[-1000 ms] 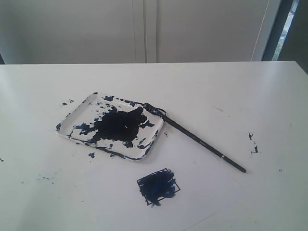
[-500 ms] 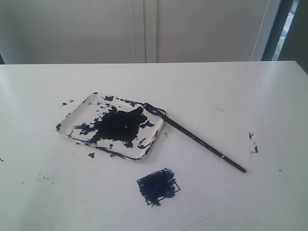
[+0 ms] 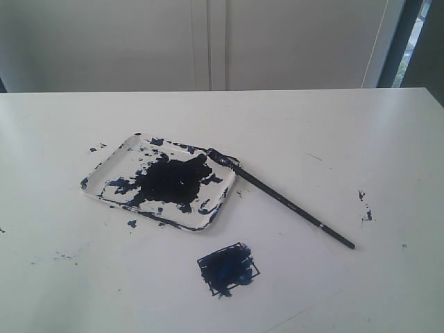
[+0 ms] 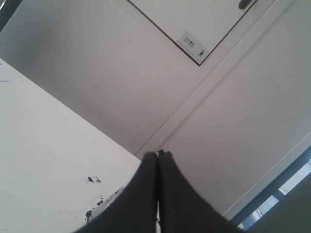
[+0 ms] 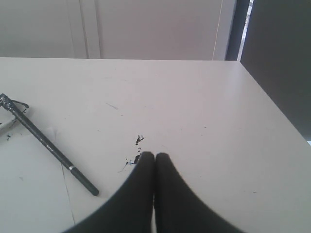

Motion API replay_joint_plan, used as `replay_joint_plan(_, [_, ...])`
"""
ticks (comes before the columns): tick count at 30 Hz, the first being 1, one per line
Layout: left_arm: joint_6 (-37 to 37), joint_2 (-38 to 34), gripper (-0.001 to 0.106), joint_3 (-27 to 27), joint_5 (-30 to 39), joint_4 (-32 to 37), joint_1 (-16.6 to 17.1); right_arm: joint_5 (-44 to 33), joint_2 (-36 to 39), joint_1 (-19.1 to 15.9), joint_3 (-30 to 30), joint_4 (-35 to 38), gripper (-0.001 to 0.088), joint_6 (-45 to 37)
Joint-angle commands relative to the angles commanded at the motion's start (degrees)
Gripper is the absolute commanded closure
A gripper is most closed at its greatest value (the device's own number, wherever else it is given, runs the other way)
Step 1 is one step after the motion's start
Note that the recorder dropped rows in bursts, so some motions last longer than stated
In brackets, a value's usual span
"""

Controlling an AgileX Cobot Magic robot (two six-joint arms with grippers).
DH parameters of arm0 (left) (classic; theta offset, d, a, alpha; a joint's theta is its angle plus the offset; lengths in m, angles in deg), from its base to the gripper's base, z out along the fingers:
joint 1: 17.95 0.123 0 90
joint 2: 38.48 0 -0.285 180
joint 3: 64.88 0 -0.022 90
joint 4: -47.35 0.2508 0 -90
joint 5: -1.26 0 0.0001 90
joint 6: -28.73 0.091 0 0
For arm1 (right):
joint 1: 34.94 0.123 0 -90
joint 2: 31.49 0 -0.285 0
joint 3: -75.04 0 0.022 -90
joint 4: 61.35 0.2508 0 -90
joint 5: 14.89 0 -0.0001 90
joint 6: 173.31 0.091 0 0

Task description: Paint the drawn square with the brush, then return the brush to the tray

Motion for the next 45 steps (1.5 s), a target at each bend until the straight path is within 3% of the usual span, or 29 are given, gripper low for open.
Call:
replay_joint_plan(21, [0.0,0.0,0.105,0.0,0.0,0.9,0.0,0.0,0.0,0.0,0.0,0.0,0.0868,0.0])
replay_joint_plan(34, [-10.5,0.0,0.105,0.0,-0.1,0.9,0.0,0.0,0.0,0.0,0.0,0.0,0.0868,0.0])
replay_joint_plan(45, [-10.5,0.0,0.105,0.0,-0.3,-0.5,0.0,0.0,0.0,0.0,0.0,0.0,0.0868,0.0])
